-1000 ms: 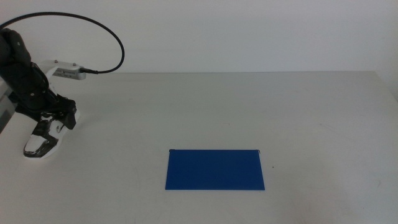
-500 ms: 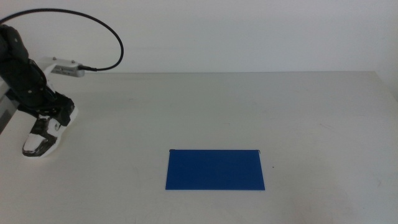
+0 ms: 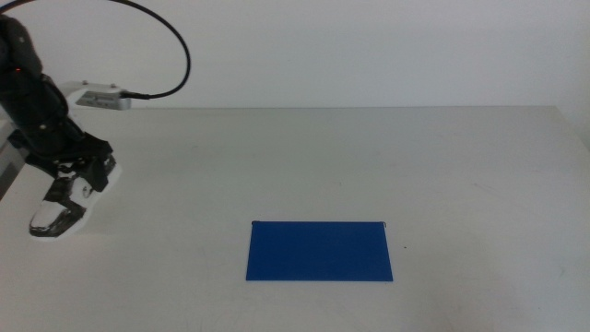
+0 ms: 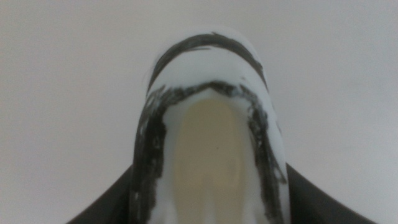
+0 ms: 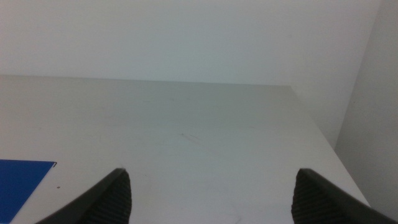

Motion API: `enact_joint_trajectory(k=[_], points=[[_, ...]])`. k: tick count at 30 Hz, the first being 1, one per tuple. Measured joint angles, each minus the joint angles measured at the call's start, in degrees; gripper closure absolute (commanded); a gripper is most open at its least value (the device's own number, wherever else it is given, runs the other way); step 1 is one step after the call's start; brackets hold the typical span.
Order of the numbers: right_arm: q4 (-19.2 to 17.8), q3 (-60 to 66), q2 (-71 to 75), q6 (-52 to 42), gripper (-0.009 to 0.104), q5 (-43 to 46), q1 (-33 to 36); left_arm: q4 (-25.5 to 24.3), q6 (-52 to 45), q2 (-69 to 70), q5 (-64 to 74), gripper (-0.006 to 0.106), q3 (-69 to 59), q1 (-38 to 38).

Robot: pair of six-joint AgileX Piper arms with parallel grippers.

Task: Use one arm to grab the shoe from the table and place it on the mat.

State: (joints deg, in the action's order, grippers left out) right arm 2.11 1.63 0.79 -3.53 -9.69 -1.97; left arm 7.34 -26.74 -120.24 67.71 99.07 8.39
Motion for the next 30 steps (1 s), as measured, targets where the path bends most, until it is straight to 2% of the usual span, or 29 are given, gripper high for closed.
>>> enact_joint_trajectory(k=[14, 30], points=[[0.00, 0.00, 0.00, 0.00, 0.029, 0.00, 0.00, 0.05, 8.22, 7.15, 2.20, 0.089, -2.30, -11.35], [0.00, 0.00, 0.00, 0.00, 0.029, 0.00, 0.00, -1.50, 19.80, 8.08, -2.92, 0.089, -3.57, -35.14]])
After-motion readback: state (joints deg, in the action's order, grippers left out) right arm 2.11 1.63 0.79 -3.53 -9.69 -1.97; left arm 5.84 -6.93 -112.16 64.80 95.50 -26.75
